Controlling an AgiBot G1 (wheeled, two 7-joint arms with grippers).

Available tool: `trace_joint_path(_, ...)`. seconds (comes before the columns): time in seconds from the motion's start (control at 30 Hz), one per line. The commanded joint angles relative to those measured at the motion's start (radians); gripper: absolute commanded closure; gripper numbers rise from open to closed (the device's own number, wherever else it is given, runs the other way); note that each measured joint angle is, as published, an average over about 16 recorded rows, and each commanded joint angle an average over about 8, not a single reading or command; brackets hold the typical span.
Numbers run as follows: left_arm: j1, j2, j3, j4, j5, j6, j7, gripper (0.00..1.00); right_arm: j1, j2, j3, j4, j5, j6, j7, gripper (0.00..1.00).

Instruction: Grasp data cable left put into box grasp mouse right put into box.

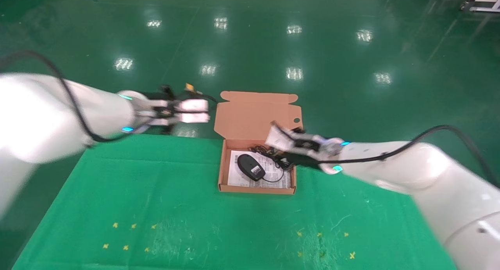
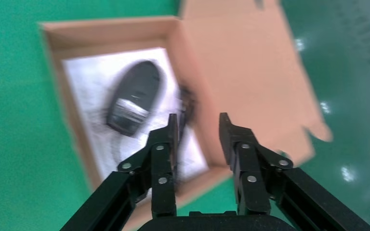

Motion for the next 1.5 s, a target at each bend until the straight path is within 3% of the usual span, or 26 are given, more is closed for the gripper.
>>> trace_joint_path(0.03,0.020,0.030,0.010,0.015,0.007,-0.037,0.003,1.00,0.003,0.022,0.004,0.017,0.000,0.003,0.006,0.00)
trace_joint_path(0.33,0.080,0.146,0.082,0.127,-0.036,-0.229,0.040,1.00,-0.012,0.259,0.013,0.285,-0.065,-0.047,0.148,0.00)
trace_joint_path(0.67,0.034,0.165,0.280,0.192,-0.169,-0.356,-0.047,1.00,-0.060,0.429,0.004,0.587,-0.219,-0.115,0.406,0.00)
trace_joint_path(0.7,0.028,0.166,0.298,0.197,-0.178,-0.362,-0.059,0.97,-0.062,0.439,0.004,0.607,-0.232,-0.121,0.426,0.00)
trace_joint_path(0.97,0.003,0.170,0.364,0.218,-0.212,-0.389,-0.093,0.00,-0.071,0.468,-0.001,0.680,-0.284,-0.147,0.480,0.00)
trace_joint_path(1.5,-0.033,0.101,0.335,0.170,-0.176,-0.375,-0.111,0.00,-0.055,0.452,0.010,0.658,-0.277,-0.119,0.464,0.00)
